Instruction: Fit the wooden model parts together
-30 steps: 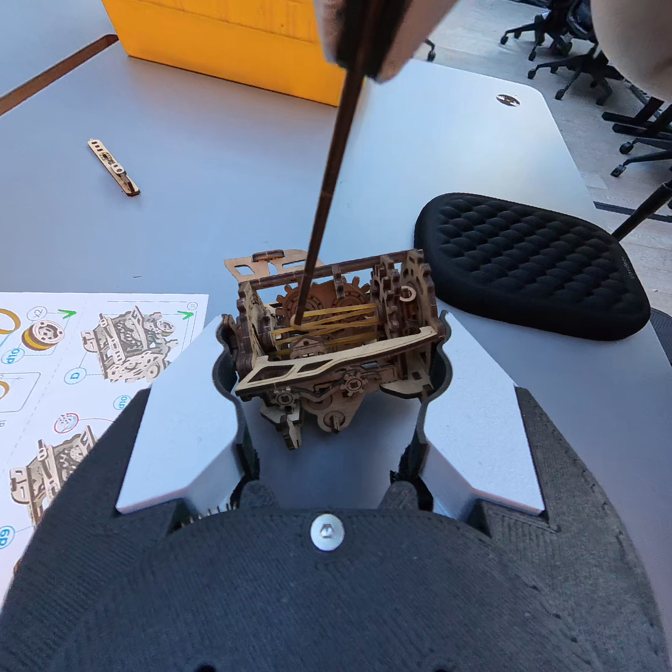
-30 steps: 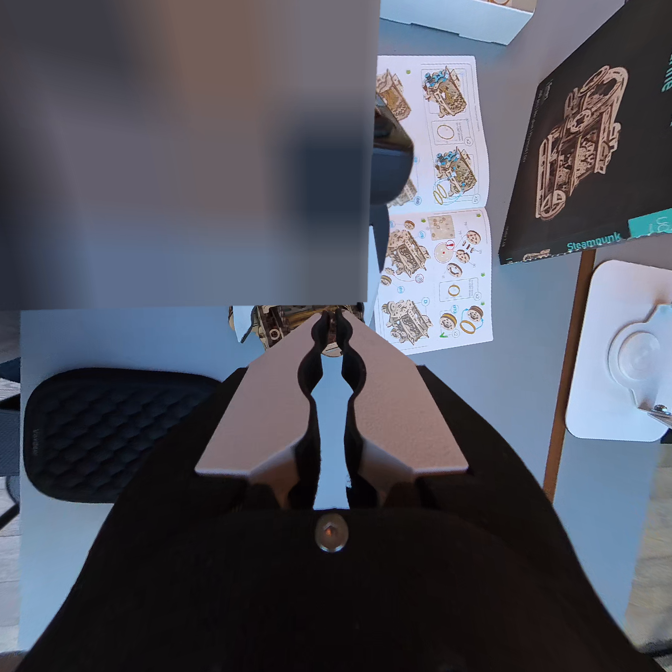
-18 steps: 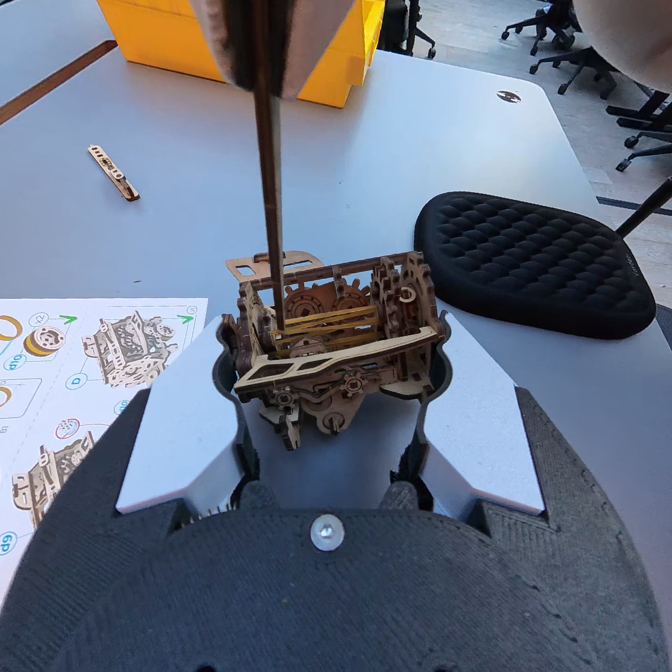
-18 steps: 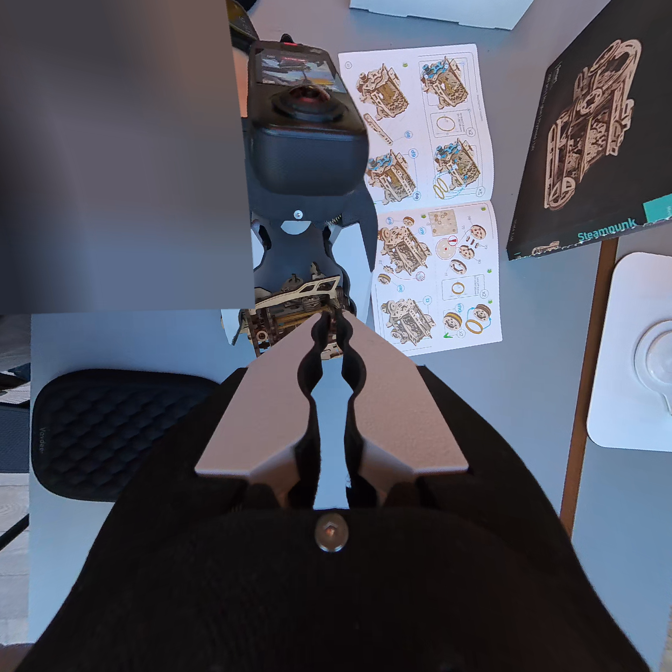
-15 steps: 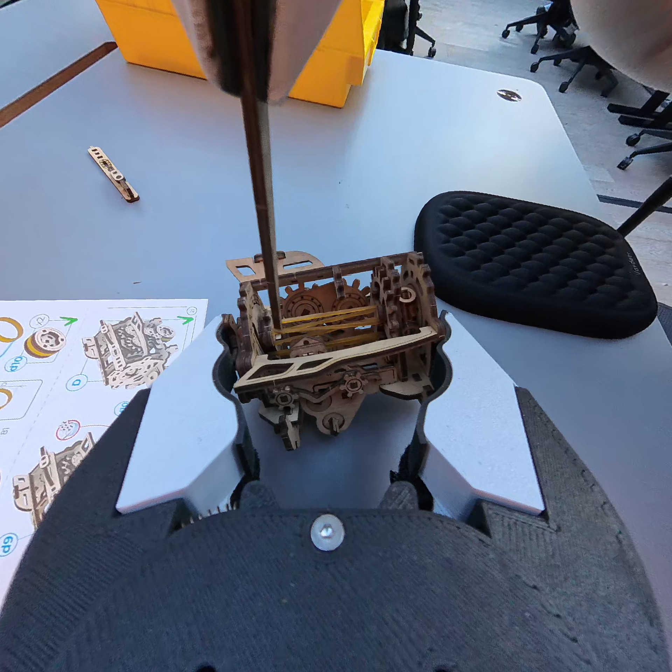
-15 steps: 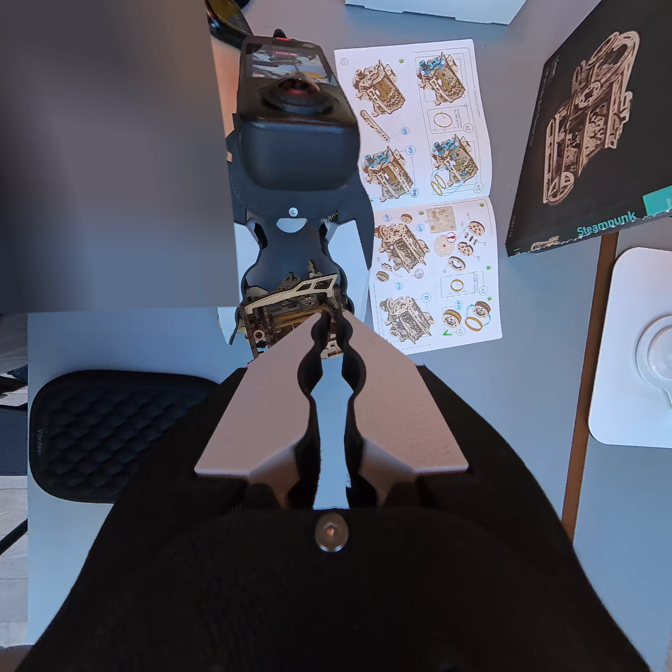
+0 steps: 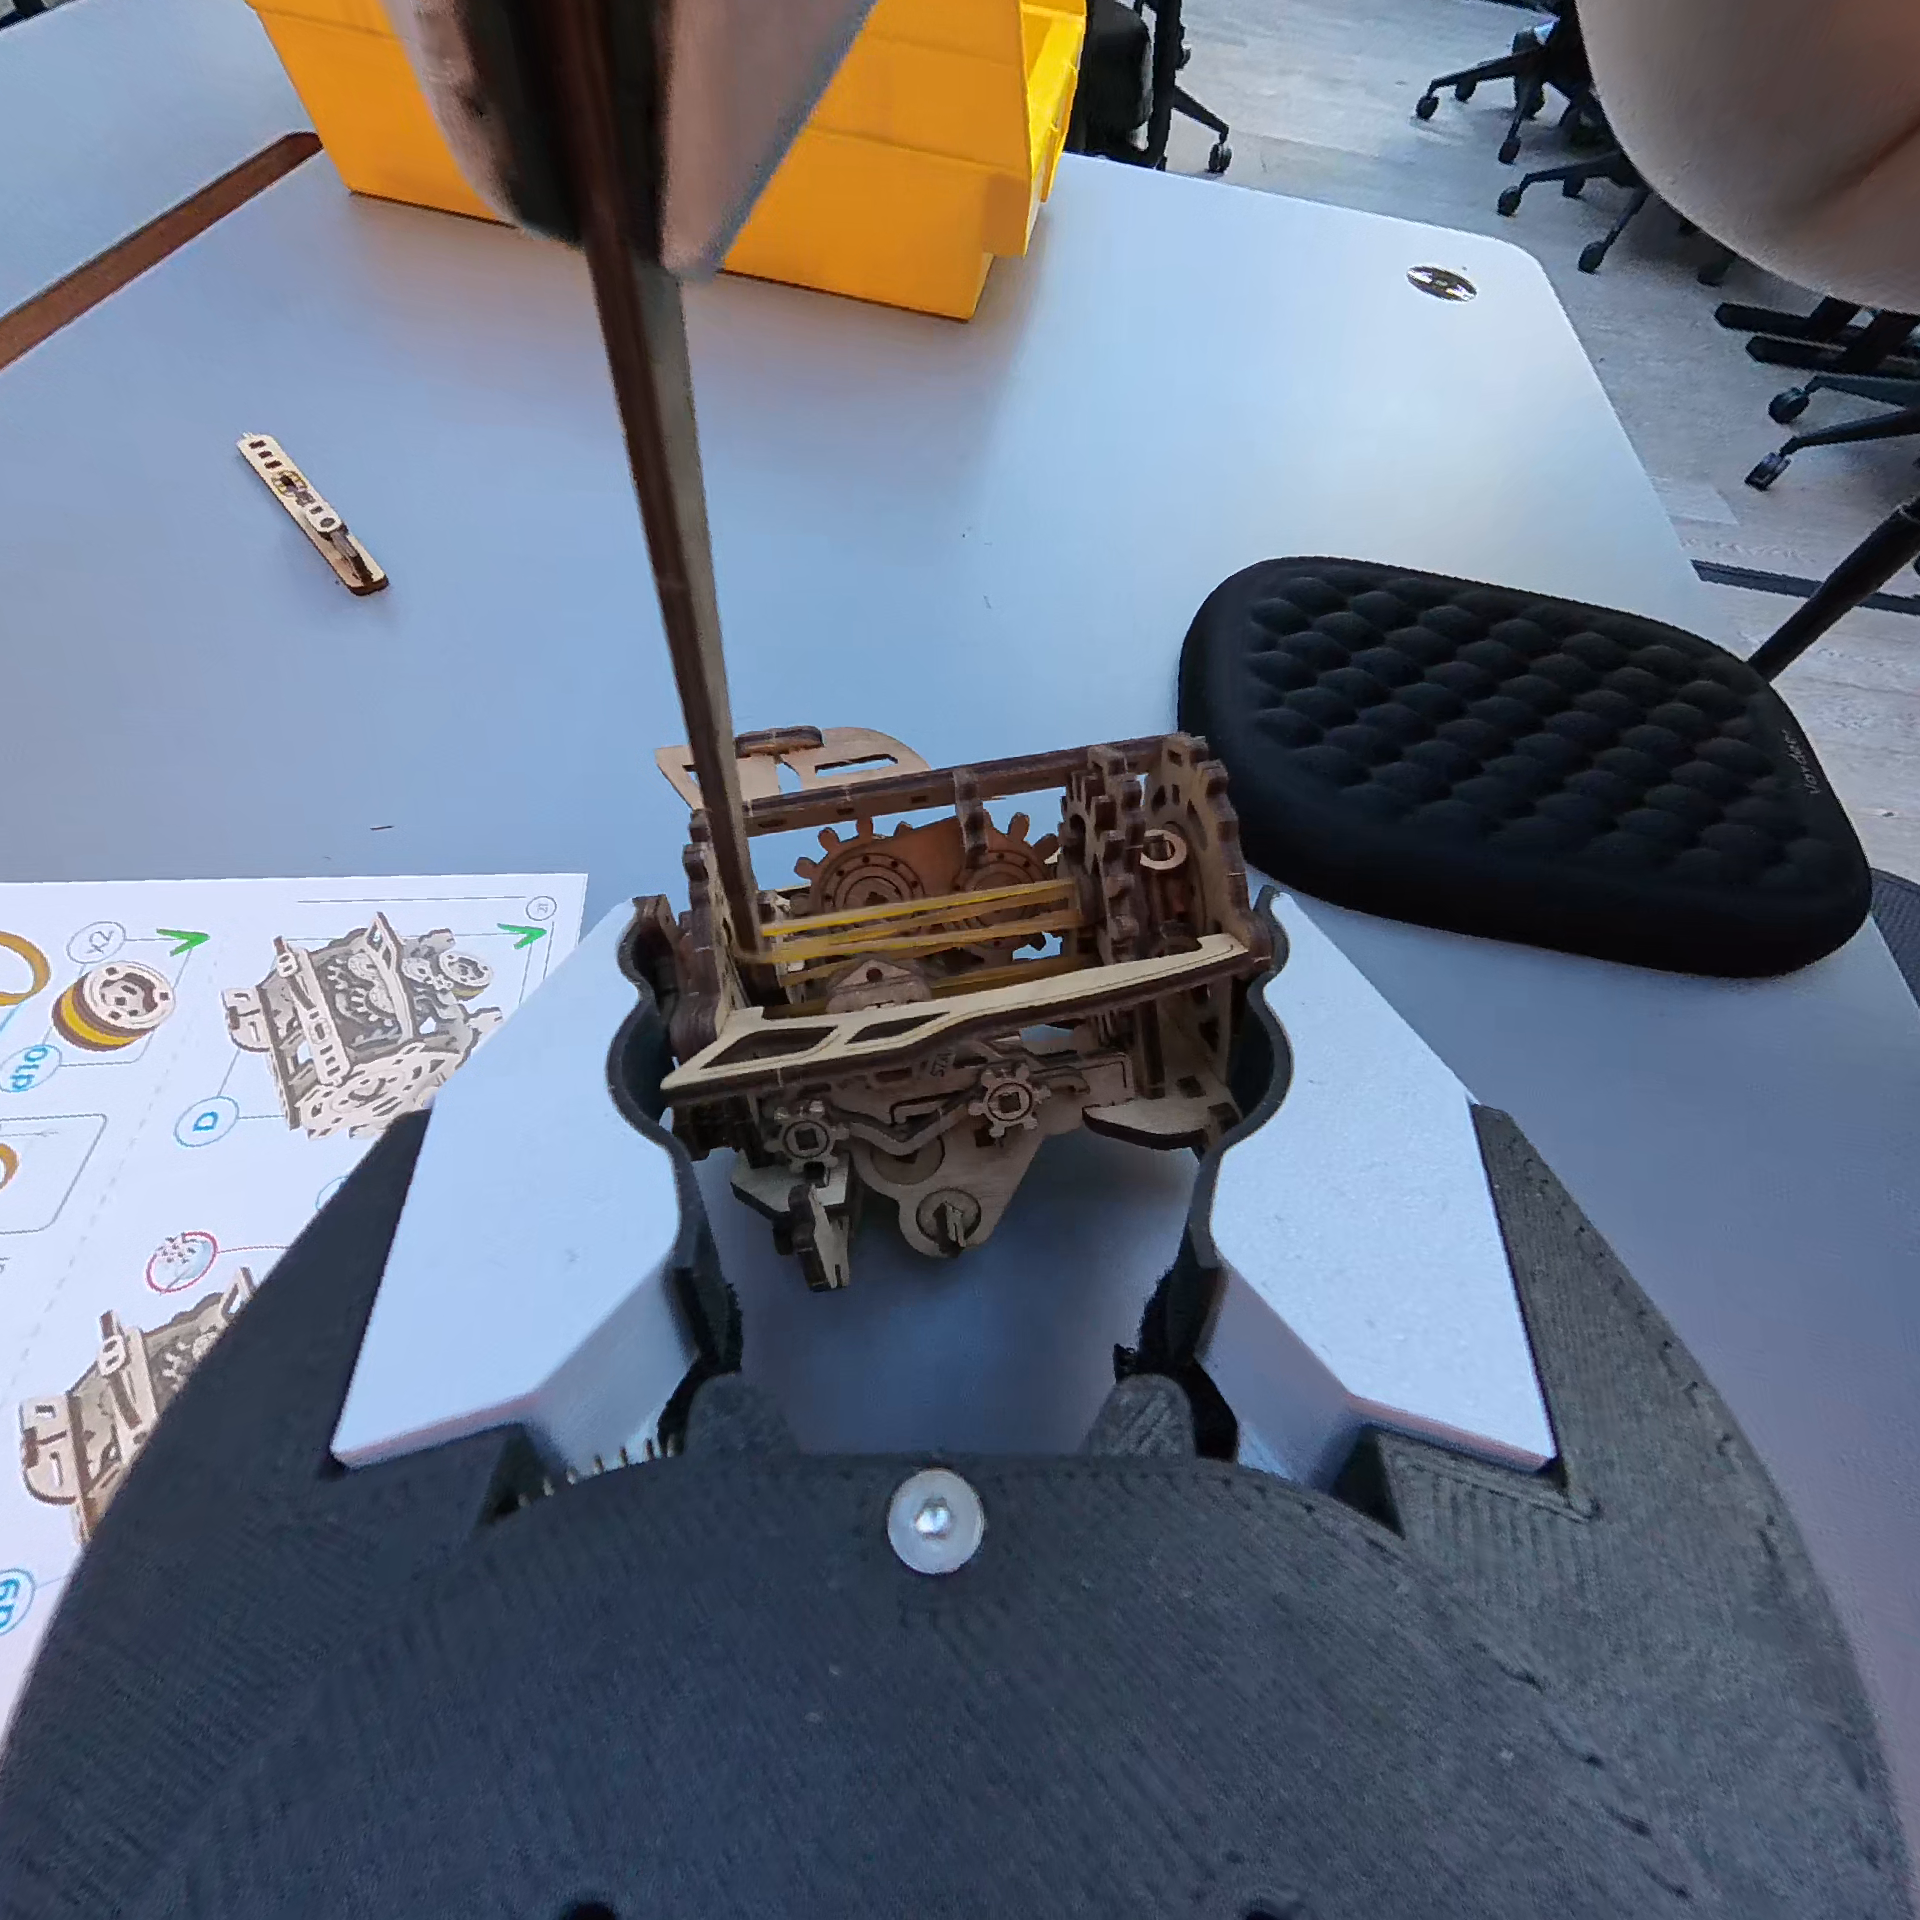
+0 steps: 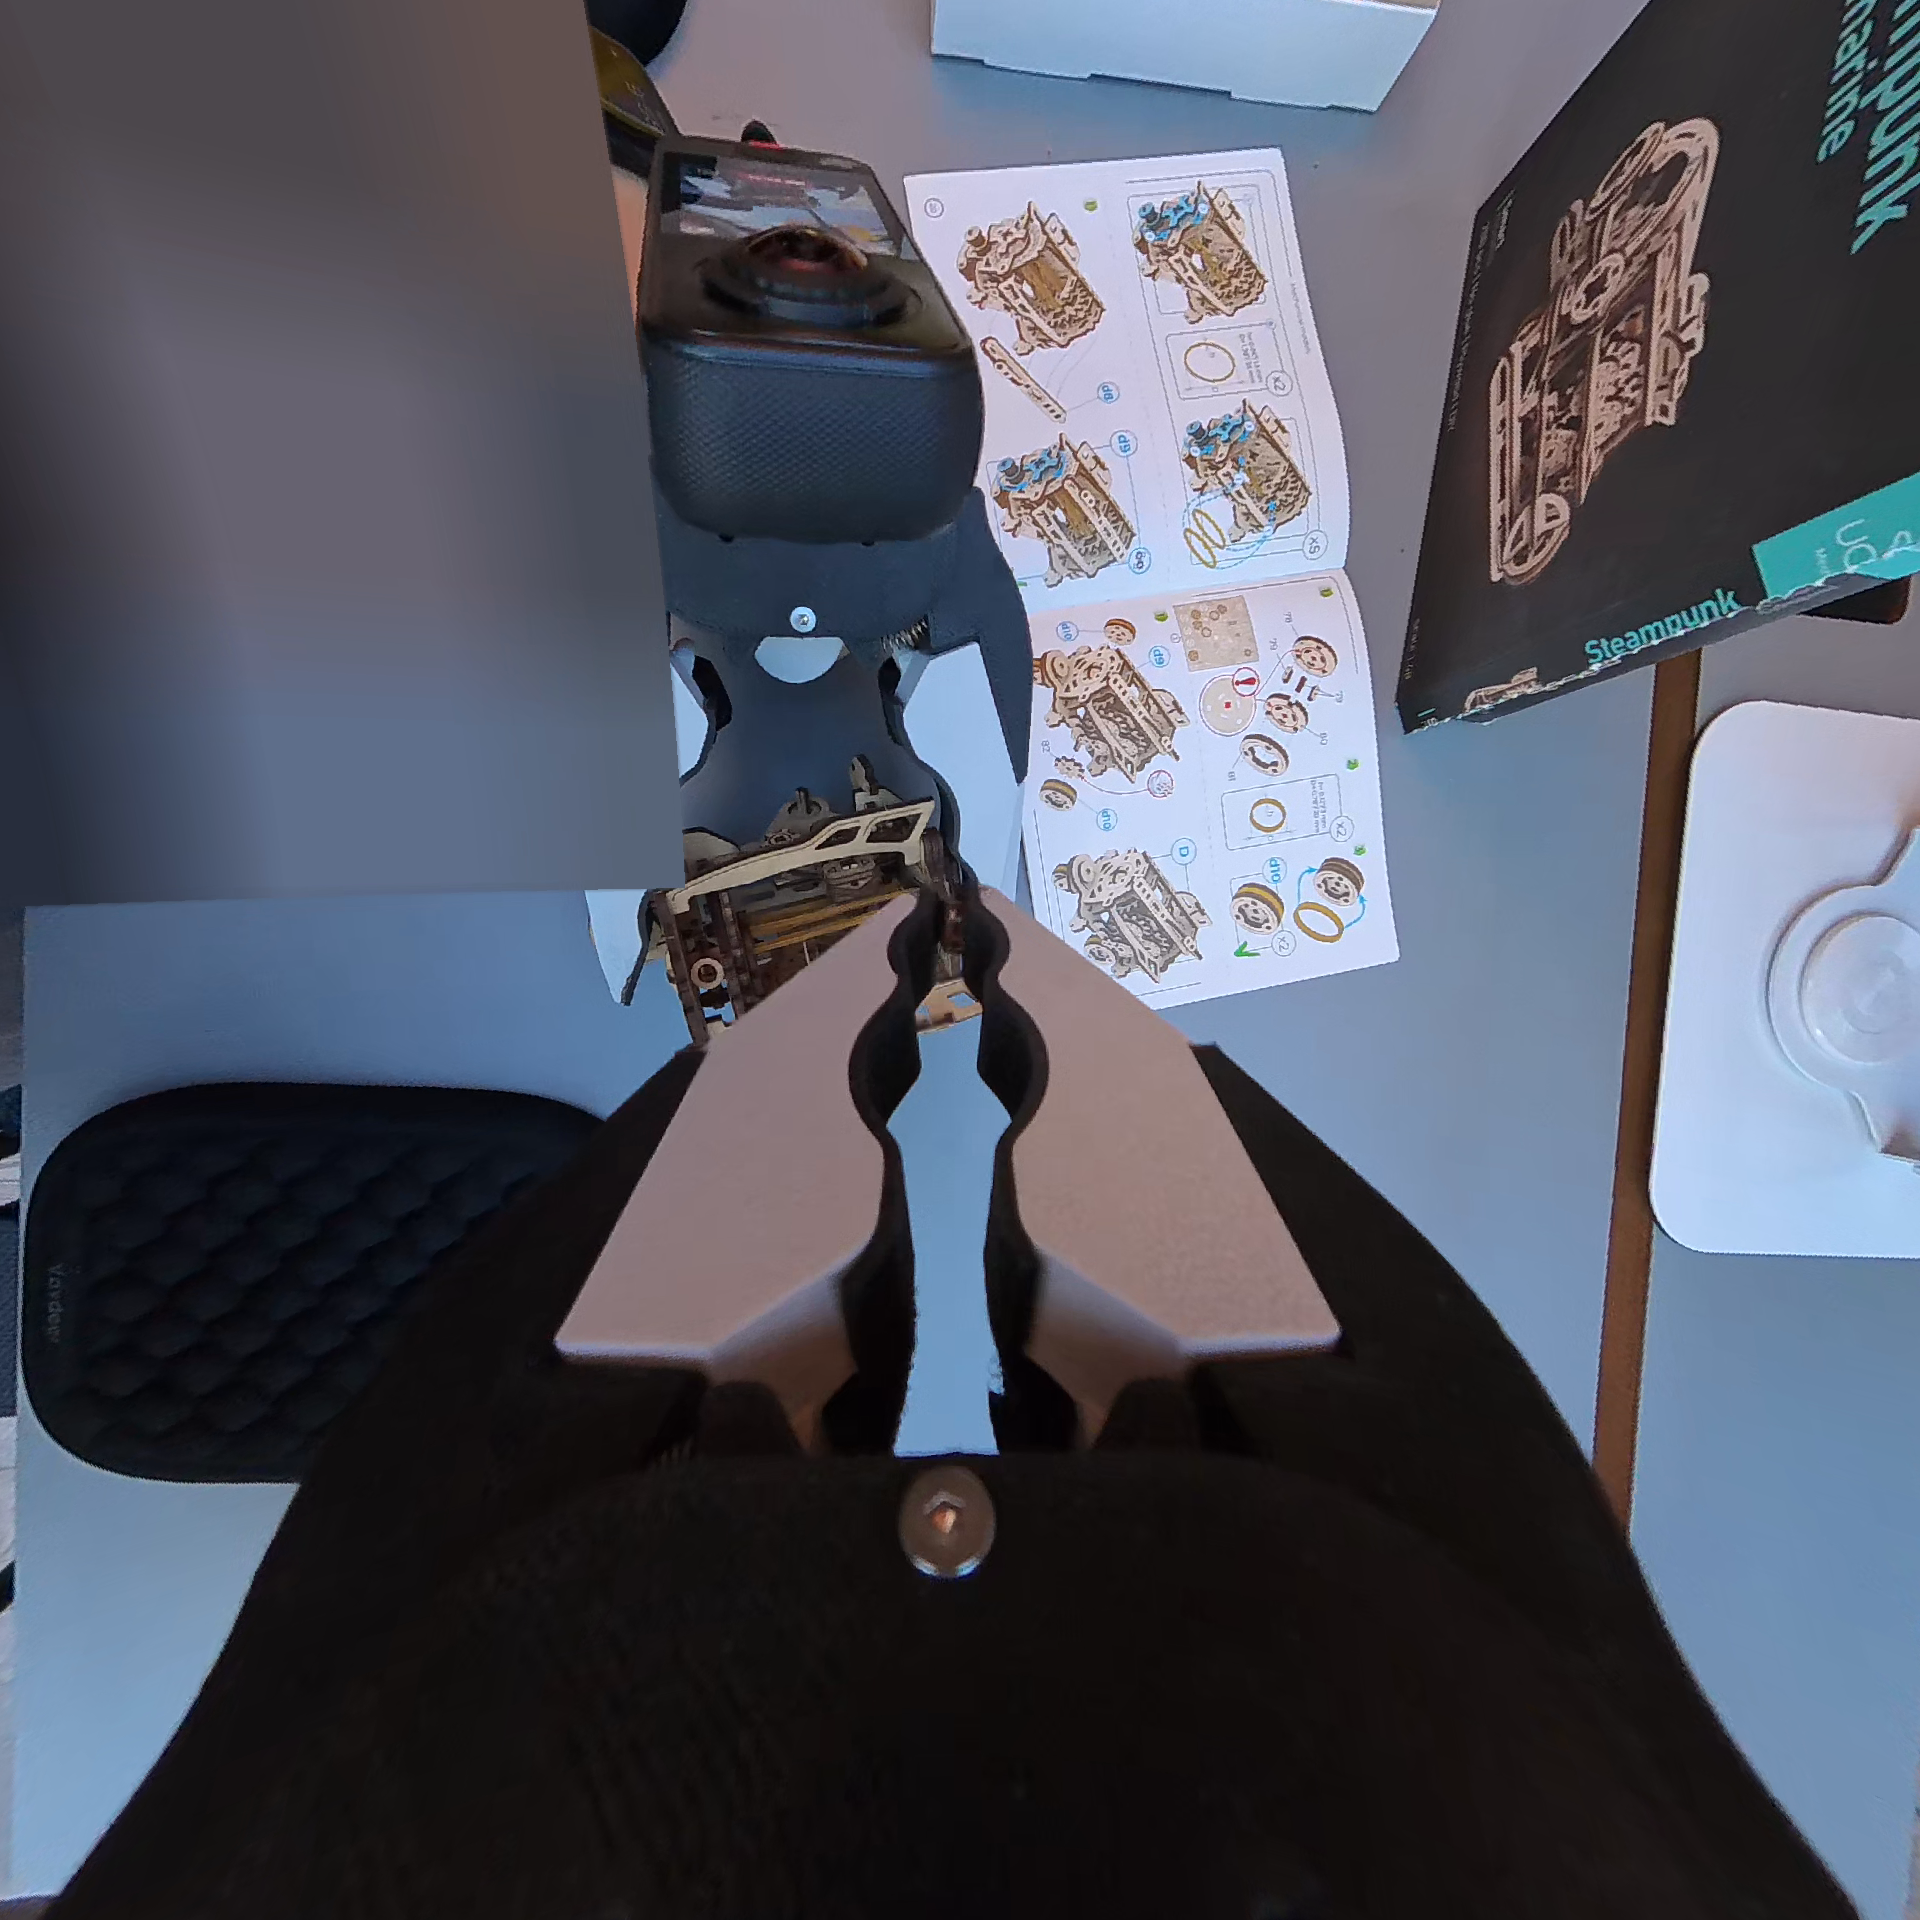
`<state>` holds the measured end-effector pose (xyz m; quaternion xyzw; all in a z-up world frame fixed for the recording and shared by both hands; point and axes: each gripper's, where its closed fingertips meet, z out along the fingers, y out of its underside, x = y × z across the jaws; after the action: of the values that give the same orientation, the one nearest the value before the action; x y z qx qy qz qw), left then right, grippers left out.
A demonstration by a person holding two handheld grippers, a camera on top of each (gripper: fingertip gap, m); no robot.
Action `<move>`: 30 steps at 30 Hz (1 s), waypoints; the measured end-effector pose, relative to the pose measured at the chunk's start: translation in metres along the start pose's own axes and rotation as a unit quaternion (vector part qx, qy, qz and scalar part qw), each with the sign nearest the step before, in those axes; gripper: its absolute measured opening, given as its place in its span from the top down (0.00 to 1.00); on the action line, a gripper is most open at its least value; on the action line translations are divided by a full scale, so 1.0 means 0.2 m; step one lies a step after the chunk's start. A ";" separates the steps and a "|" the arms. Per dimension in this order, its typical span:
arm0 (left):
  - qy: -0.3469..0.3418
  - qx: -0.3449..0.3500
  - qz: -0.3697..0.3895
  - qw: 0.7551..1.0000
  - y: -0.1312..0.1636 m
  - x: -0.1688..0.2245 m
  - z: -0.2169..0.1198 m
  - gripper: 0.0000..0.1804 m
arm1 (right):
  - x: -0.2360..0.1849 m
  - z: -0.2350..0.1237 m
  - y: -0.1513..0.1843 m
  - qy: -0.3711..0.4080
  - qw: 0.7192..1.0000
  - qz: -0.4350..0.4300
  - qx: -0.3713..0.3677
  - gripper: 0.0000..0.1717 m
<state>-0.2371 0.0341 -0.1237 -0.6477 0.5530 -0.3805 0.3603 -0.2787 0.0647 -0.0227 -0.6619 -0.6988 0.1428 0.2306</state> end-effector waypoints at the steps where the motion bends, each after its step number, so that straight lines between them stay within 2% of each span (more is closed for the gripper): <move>1: 0.000 0.000 0.001 1.000 0.00 0.00 0.00 0.40 | 0.00 0.00 0.00 0.002 1.000 -0.001 0.002 0.99; 12: 0.004 0.001 -0.005 1.000 0.00 0.00 0.00 0.40 | 0.04 -0.01 0.04 0.001 0.999 0.031 0.042 0.99; 22: 0.008 0.003 -0.011 1.000 -0.01 0.00 0.00 0.40 | -0.01 -0.03 0.08 0.049 0.992 0.000 0.115 0.99; 30: 0.009 0.003 -0.007 1.000 -0.01 0.00 0.01 0.40 | -0.01 -0.05 0.11 0.058 0.990 0.007 0.129 0.99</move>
<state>-0.2347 0.0345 -0.1227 -0.6470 0.5503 -0.3905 0.3551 -0.2541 0.0631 -0.0260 -0.6388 -0.6554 0.1949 0.3529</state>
